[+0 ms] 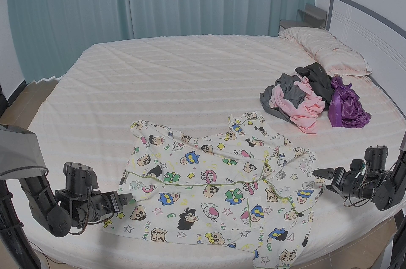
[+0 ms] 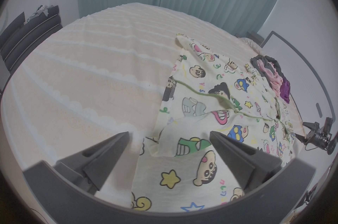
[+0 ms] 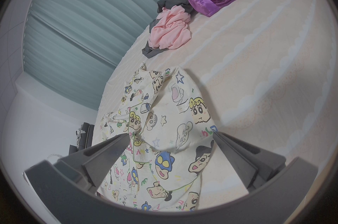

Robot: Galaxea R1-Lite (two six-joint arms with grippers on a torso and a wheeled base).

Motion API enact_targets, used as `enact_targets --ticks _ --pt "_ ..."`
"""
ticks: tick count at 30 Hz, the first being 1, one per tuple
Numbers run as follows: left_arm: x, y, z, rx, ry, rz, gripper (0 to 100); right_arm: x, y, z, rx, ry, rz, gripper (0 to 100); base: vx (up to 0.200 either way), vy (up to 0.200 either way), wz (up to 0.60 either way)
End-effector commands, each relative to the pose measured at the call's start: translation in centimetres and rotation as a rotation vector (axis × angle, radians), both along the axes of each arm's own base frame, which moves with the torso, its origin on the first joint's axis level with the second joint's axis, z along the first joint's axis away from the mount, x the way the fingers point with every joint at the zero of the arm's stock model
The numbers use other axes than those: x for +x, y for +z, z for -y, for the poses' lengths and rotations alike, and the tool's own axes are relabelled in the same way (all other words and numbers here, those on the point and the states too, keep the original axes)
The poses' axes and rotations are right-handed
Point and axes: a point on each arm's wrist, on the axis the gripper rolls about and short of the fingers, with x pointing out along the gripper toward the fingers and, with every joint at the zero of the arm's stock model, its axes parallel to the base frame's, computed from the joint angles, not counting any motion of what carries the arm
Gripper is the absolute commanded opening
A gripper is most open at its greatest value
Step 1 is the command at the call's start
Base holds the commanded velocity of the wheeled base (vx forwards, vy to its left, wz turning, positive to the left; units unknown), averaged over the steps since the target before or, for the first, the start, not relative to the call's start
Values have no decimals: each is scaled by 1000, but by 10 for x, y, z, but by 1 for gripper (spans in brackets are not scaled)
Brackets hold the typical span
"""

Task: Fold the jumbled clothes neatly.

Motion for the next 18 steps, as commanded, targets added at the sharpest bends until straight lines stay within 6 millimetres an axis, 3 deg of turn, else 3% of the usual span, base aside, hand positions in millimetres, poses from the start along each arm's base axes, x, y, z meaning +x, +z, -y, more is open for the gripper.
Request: enact_targets --ticks 1,10,18 --pt "-5 22 -2 -15 9 81 100 0 0 0 1 0 -1 100 0 0 0" --pt "15 44 2 -80 39 196 100 0 1 0 0 0 3 100 0 0 0" --pt "58 29 15 -234 127 179 100 0 1 0 0 0 3 100 0 0 0"
